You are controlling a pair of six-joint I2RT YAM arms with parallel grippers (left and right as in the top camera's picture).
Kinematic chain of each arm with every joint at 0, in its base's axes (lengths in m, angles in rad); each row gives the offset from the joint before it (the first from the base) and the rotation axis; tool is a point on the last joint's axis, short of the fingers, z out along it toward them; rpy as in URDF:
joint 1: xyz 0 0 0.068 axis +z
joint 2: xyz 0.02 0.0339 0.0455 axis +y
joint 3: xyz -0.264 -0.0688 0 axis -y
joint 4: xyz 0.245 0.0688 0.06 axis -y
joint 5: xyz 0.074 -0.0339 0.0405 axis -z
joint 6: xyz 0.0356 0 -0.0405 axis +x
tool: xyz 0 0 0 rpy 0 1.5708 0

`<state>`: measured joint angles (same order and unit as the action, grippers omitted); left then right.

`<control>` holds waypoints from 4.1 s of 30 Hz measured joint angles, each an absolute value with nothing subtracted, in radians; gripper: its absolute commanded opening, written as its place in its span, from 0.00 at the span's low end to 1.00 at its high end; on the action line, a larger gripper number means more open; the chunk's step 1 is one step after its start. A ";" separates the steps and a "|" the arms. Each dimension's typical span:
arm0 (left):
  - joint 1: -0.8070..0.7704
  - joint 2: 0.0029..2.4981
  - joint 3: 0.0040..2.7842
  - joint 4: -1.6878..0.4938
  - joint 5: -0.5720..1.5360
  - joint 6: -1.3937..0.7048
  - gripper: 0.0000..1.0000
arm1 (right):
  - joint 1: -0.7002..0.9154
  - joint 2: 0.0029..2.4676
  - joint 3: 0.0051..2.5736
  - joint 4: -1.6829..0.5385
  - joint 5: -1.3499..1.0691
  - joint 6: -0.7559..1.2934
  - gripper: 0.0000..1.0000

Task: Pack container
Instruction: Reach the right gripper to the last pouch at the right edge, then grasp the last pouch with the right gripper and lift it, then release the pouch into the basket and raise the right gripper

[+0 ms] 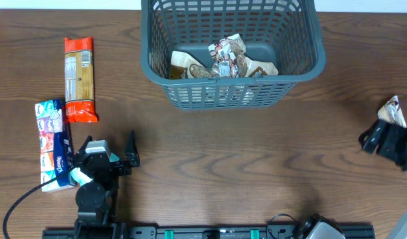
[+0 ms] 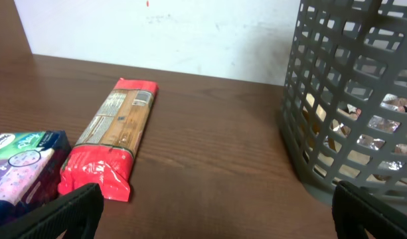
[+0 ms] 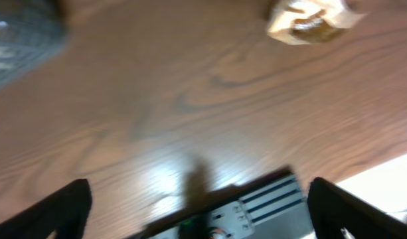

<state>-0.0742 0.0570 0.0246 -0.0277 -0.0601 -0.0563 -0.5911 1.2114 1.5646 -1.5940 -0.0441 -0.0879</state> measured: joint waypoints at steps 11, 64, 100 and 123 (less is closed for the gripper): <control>-0.074 0.057 0.025 -0.028 -0.060 -0.056 0.99 | -0.630 1.316 1.374 -1.355 0.056 -0.181 0.99; -0.074 0.057 0.025 -0.028 -0.060 -0.079 0.99 | -0.737 2.069 1.399 -0.603 0.000 -0.703 0.59; -0.074 0.057 0.025 -0.028 -0.060 -0.082 0.99 | -0.433 1.896 1.641 -0.641 -0.088 -0.390 0.01; -0.074 0.057 0.025 -0.028 -0.060 -0.082 0.99 | 0.216 1.705 1.915 -1.000 -0.405 -1.110 0.01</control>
